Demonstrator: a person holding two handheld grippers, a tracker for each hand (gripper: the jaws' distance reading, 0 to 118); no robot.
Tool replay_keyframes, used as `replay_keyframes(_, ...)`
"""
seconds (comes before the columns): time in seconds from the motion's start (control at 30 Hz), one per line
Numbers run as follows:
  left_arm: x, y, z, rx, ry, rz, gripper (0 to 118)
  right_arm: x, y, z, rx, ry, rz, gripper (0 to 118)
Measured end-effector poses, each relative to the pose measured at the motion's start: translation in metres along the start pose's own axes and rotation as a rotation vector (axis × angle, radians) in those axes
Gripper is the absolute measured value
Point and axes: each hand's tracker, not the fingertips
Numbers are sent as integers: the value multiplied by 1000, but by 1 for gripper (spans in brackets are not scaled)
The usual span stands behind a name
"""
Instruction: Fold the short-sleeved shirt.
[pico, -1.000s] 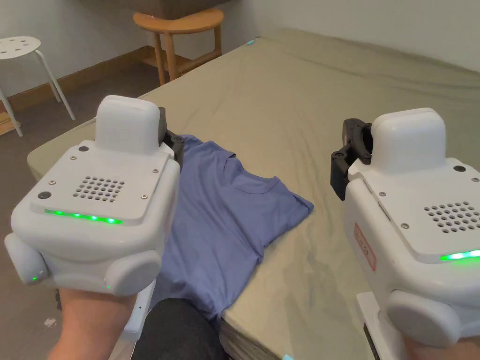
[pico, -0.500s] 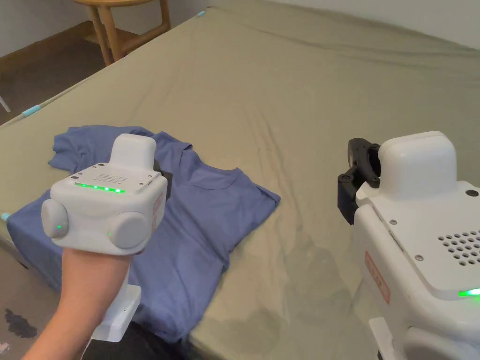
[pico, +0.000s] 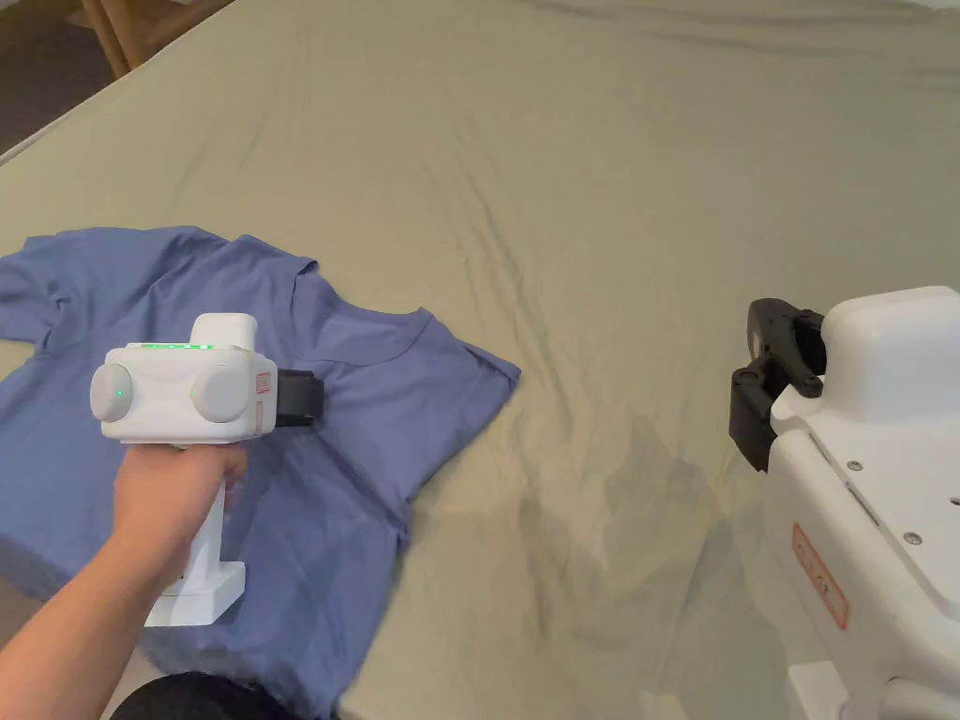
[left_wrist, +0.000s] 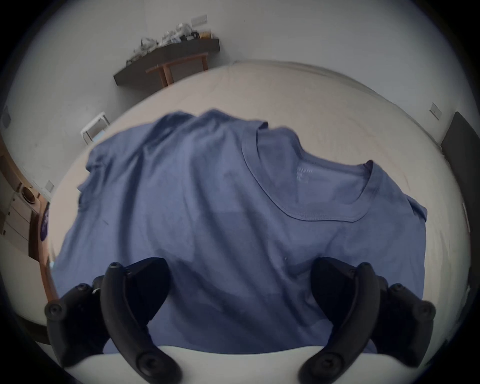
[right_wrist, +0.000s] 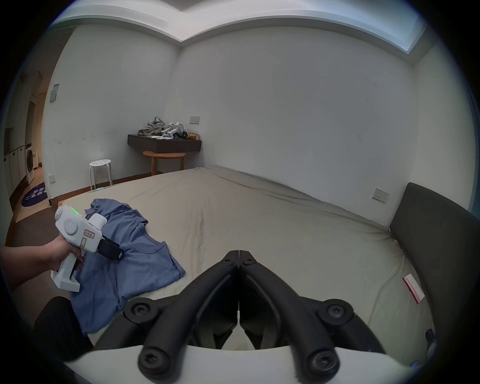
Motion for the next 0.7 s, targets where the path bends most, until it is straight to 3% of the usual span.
replay_keyframes(0.07,3,2,0,18,4,10,100,0,-1,-2,-7,0,-2,1)
replay_keyframes(0.13,-2,2,4,25,-9,-7,77,-2,-2,-3,-9,1,-2,1)
replay_keyframes(0.2,5,2,12,56,-26,-20,8,-3,-2,-3,-10,6,-5,1)
replay_keyframes(0.23,5,4,14,65,-99,-27,4,-4,-2,-3,-10,8,-7,1)
replay_keyframes(0.3,16,5,8,80,-7,-37,4,-5,-1,-1,-9,12,-8,1)
replay_keyframes(0.33,13,1,11,71,-33,-52,4,-6,0,2,-7,13,-6,1)
replay_keyframes(0.43,-9,2,18,95,-150,68,4,-6,3,18,10,9,0,1)
replay_keyframes(0.5,-17,-6,31,125,-158,57,4,-4,6,28,25,1,1,1)
replay_keyframes(0.7,-15,-17,105,373,-139,68,4,12,14,57,67,-45,-17,1)
